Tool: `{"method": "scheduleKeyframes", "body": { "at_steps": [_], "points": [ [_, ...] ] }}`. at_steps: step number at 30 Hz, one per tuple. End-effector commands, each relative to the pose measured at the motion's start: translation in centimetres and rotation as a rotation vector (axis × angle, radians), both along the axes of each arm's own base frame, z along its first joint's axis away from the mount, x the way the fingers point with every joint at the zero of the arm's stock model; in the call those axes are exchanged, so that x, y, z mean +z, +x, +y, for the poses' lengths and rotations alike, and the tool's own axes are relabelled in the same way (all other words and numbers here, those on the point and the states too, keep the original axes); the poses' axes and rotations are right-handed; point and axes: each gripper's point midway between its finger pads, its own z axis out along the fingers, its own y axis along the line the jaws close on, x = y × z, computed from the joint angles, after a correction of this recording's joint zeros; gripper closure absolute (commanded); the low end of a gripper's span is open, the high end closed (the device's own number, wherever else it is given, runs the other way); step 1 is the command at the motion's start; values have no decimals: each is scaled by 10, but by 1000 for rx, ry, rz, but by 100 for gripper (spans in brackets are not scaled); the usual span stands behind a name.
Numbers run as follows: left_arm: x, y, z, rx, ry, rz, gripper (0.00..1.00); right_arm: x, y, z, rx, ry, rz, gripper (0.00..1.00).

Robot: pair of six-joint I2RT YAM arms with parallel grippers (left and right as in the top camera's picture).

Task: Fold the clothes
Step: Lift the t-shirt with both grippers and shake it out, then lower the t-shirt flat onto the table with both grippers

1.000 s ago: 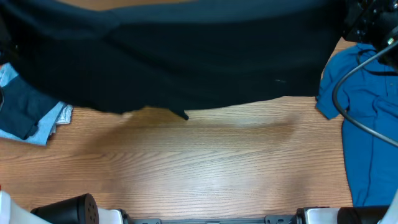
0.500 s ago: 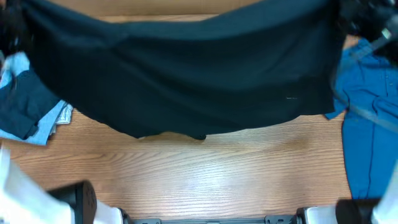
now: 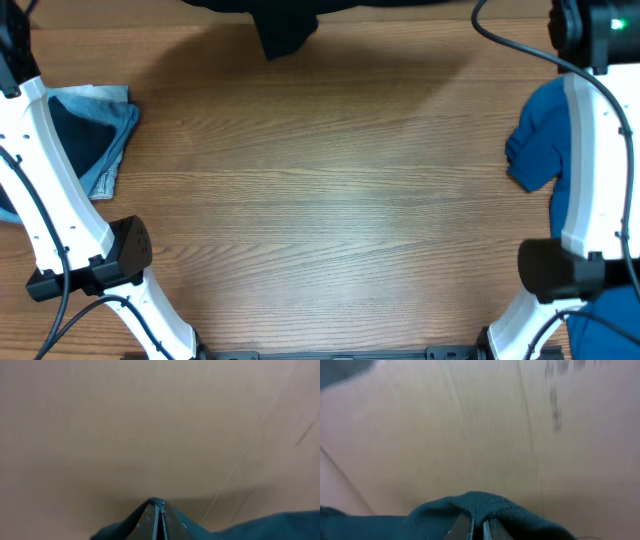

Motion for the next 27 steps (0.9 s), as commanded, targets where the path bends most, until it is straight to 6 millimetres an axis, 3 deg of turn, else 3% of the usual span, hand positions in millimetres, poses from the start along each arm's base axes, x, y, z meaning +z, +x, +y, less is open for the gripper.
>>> {"method": "scheduleKeyframes", "body": {
  "at_steps": [1, 3, 4, 6, 9, 12, 16, 20, 22, 27],
  "points": [
    [-42, -7, 14, 49, 118, 155, 96, -78, 35, 18, 110, -3, 187, 96],
    [-86, -2, 18, 59, 105, 304, 96, -128, 44, 26, 165, 7, 328, 96],
    [-121, 1, 16, 41, 76, 417, 96, -153, 44, 28, 176, 12, 412, 96],
    [-166, 0, 13, 26, 13, 577, 96, -190, 32, 26, 169, -3, 566, 96],
    [-213, -8, 6, 38, -100, 771, 96, -225, 6, 22, 162, -22, 755, 96],
    [-254, -22, -13, 11, -128, 955, 96, -261, -24, 6, 71, -65, 960, 96],
    [-296, -26, -50, -54, -107, 1109, 96, -290, -68, -7, 27, -125, 1183, 96],
    [-320, -31, -68, -25, -55, 1200, 96, -309, -104, -23, -40, -193, 1356, 96],
    [-329, -34, -72, -25, -37, 1231, 96, -324, -110, -25, -46, -205, 1410, 96],
    [-367, -50, -76, -31, -45, 1379, 96, -399, -135, -28, -41, -230, 1604, 96]
  ]
}}
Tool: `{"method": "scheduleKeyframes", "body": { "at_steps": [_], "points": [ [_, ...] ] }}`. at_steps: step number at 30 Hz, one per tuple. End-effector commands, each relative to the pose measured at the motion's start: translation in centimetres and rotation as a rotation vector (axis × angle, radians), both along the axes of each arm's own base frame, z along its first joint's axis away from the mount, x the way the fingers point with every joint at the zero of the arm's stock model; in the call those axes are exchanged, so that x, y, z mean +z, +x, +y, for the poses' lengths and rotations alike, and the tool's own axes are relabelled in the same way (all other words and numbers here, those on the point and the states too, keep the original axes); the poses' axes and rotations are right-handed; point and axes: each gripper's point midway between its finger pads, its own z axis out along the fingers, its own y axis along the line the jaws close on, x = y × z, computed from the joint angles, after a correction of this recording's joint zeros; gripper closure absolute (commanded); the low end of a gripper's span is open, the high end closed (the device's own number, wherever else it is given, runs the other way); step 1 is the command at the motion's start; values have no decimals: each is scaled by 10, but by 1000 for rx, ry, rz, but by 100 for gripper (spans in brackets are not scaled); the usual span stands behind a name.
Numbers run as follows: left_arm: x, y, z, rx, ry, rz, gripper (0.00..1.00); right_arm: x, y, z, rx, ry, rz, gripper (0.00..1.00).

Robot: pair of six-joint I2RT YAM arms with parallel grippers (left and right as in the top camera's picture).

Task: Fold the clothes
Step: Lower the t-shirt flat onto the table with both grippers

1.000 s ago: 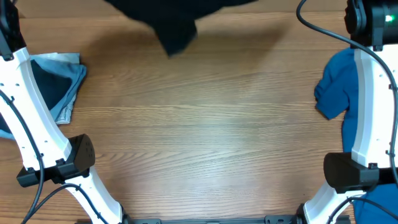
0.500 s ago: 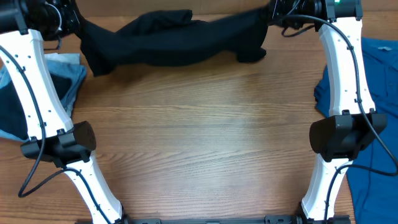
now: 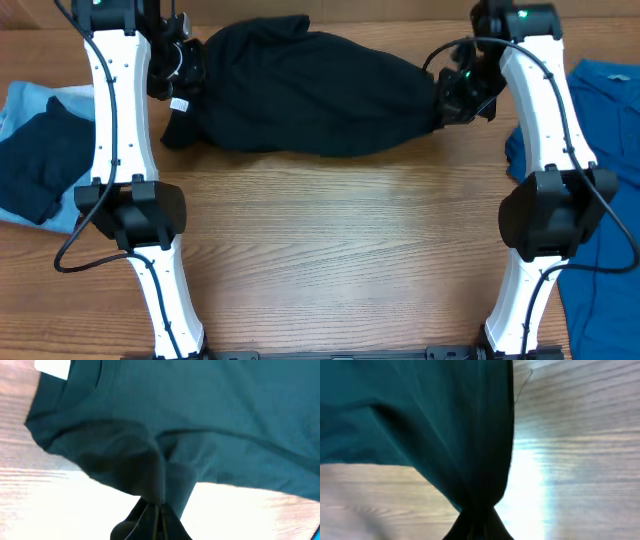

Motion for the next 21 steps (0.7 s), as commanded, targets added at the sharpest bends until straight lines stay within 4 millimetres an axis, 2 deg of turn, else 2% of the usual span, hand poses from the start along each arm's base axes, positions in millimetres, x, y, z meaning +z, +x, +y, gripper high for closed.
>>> {"method": "scheduleKeyframes", "body": {
  "at_steps": [1, 6, 12, 16, 19, 20, 21],
  "points": [
    [-30, -13, -3, 8, 8, 117, 96, -31, -23, -6, 1, -26, 96, 96],
    [-80, -47, -2, 6, 72, 330, 96, -69, -63, -17, 11, -88, 264, 96],
    [-108, -77, -14, -33, 86, 469, 96, -101, -95, -42, -7, -163, 375, 96],
    [-114, -90, -29, -83, 104, 510, 96, -114, -81, -66, -60, -157, 312, 96],
    [-113, -107, -30, -116, 162, 541, 96, -117, -73, -67, -52, -156, 274, 96],
    [-110, -114, -30, -118, 163, 549, 96, -117, -70, -67, -51, -156, 261, 89],
    [-107, -123, -29, -119, 164, 562, 96, -118, -66, -67, -52, -157, 246, 66]
  ]
}}
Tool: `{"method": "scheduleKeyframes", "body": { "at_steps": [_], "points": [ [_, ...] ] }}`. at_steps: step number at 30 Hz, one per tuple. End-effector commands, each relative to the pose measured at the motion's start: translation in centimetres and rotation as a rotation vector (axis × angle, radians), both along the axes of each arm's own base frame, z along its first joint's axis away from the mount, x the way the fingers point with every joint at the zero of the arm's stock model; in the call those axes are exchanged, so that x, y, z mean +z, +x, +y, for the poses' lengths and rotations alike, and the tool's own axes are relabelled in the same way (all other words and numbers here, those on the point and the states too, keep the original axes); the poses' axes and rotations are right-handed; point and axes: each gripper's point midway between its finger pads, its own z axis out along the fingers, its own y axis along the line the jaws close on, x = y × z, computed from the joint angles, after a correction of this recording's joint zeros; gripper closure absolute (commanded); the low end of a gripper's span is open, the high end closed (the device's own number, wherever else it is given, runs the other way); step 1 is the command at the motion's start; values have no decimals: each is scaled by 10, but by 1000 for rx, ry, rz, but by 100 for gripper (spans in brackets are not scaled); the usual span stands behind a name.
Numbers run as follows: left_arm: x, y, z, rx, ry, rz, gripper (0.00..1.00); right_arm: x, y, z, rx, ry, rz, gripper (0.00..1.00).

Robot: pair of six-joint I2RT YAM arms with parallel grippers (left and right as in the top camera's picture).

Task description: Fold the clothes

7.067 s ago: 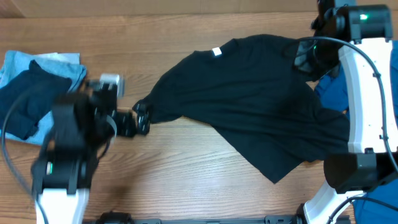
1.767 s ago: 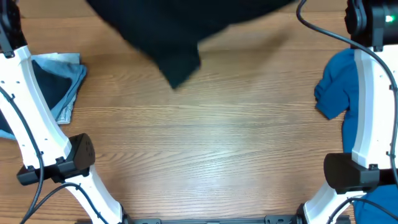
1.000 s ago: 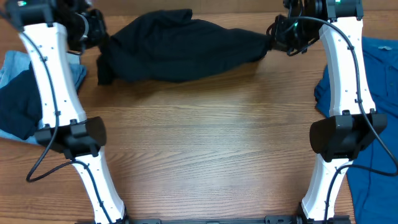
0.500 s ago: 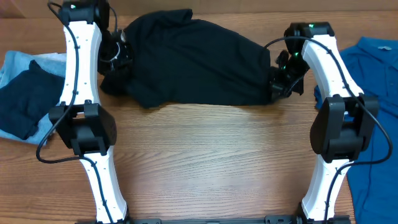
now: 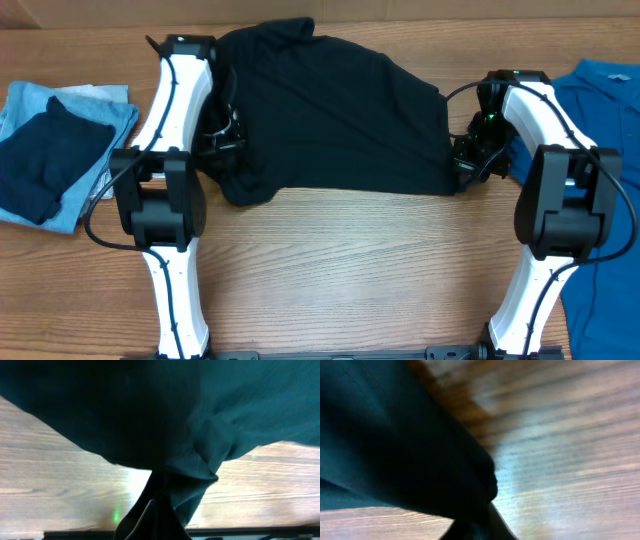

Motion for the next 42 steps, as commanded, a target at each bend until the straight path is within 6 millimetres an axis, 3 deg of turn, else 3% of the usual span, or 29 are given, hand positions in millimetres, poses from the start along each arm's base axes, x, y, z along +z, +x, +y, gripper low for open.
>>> {"method": "scheduleKeyframes", "body": {
  "at_steps": [1, 2, 4, 7, 10, 12, 16, 20, 23, 28, 33, 36, 38, 42],
  "points": [
    [22, -27, 7, -7, 40, 4, 96, 5, 8, -1, 24, -13, -53, 53],
    [24, -34, 10, -10, 51, 10, 96, 5, 9, -2, 35, -14, -59, 39],
    [30, -49, 13, -15, 62, 23, 96, 4, 11, -7, 51, -34, -68, 27],
    [32, -56, 17, -23, 82, 27, 96, 5, 6, -6, 52, -30, -48, 24],
    [30, -60, 17, -25, 83, 43, 96, 11, -11, -6, 32, -35, 28, 16],
    [23, -71, 18, -29, 90, 91, 96, 12, -15, -6, 24, -39, 47, 16],
    [5, -100, 38, -17, 215, 198, 96, 9, -5, -4, -1, -33, 6, 16],
    [3, -106, 55, -2, 334, 214, 96, 8, -4, -5, -1, -34, 0, 16],
    [3, -106, 55, 0, 338, 213, 95, 9, -4, -3, -4, -24, 0, 16],
    [-4, -113, 56, 0, 341, 232, 83, 9, -4, -2, -10, -21, 0, 16],
    [-22, -136, 58, -10, 346, 297, 65, 8, 0, -2, -8, -21, -16, 15],
    [-16, -133, 58, -10, 346, 294, 62, 12, 8, -3, -5, -22, -44, 15],
    [-1, -119, 57, -4, 344, 260, 57, 27, 23, -3, -7, -19, -99, 15],
    [34, -61, 41, 59, 266, 26, 54, 71, 45, -2, -3, -13, -220, 16]
  ]
}}
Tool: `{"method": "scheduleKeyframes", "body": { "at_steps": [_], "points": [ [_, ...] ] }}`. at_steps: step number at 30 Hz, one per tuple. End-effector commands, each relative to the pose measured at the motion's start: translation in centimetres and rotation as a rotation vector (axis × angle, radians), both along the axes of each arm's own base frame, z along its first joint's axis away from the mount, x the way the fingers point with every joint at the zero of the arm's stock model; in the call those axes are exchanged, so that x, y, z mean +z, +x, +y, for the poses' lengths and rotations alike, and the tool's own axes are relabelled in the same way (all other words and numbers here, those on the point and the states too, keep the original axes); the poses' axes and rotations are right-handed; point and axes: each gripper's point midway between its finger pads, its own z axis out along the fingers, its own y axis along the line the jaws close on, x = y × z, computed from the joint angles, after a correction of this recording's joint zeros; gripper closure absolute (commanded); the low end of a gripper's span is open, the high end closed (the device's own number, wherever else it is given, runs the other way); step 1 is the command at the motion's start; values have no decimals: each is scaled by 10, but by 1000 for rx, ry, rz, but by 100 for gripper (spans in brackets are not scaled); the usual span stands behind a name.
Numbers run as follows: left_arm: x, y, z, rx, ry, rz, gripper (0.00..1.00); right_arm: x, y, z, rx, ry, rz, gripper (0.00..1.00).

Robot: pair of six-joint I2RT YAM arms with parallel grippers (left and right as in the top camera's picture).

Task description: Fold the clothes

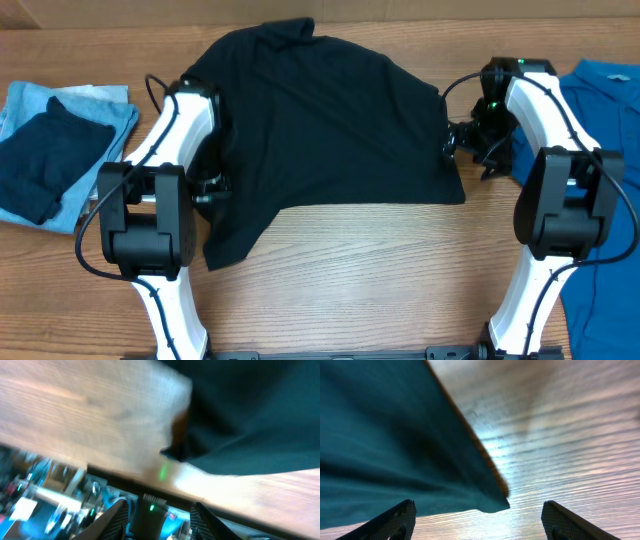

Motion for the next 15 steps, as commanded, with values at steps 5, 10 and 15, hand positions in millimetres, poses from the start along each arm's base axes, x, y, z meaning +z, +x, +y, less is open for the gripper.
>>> {"method": "scheduleKeyframes", "body": {
  "at_steps": [5, 10, 15],
  "points": [
    [59, 87, -41, -13, -258, -453, 65, 83, 17, 47, 165, 281, -250, 90],
    [26, 94, -51, -9, -303, -474, 96, 78, 12, 71, 270, 292, -242, 96],
    [-23, 67, -50, 4, -302, -396, 96, 37, -2, 58, 191, 125, -146, 96]
  ]
}}
